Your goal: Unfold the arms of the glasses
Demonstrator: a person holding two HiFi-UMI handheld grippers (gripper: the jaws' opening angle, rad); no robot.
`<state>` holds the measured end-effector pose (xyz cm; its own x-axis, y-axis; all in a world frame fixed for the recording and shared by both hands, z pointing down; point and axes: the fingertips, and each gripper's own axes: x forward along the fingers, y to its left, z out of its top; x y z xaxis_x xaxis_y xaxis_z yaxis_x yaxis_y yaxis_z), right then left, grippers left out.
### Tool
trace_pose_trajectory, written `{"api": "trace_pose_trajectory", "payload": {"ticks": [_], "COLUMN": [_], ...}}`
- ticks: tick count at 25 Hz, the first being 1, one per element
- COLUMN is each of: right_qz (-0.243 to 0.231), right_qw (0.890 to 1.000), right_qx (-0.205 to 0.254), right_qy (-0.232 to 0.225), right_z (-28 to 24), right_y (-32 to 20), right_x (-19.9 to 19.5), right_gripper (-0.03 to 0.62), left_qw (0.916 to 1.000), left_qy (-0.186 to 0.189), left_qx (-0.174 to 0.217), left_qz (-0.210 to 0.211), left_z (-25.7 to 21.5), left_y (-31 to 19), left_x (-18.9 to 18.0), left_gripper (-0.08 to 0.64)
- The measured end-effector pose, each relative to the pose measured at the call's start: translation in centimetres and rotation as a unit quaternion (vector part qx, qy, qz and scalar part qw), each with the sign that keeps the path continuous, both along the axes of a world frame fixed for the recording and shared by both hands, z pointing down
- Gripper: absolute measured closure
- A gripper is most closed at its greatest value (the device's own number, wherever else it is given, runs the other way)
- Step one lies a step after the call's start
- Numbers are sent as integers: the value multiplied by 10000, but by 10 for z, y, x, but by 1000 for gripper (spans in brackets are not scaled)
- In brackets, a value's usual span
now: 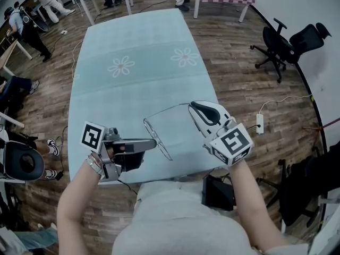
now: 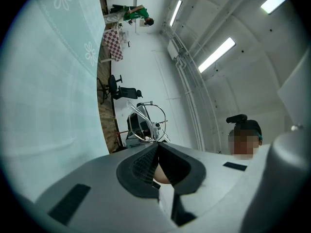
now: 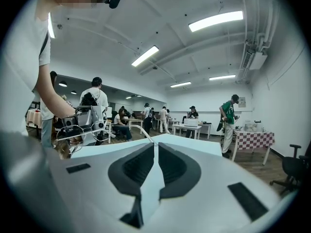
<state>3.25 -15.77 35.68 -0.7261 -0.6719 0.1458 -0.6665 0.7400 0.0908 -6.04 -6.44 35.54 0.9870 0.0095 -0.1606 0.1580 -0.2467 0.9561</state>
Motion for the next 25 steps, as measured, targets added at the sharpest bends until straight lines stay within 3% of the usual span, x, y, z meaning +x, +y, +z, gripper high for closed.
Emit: {"api": "trace_pose_trajectory", "payload": {"ticks": [4, 9, 14, 25], "right_qz": [-47, -188, -281, -626], "right_qw": [10000, 9998, 9995, 9978], "right_qx": [-14, -31, -95, -212], "right_qy": [-36, 7, 76, 74], "right_z": [1, 3, 9, 21], "right_y": [1, 4, 2, 16], "right_x": [2, -2, -4, -16], "right_gripper": [560, 480, 445, 436], "left_qw": [10000, 9999, 9998, 9996], "left_qy": [6, 21, 104, 228], "left_qx": [-23, -45, -50, -66], "left_qz": [-71, -153, -180, -153], "left_z": [1, 0, -3, -7], "left_y": [-4, -8, -14, -15], "left_x": [1, -2, -2, -1], "left_gripper": [551, 551, 551, 551]}}
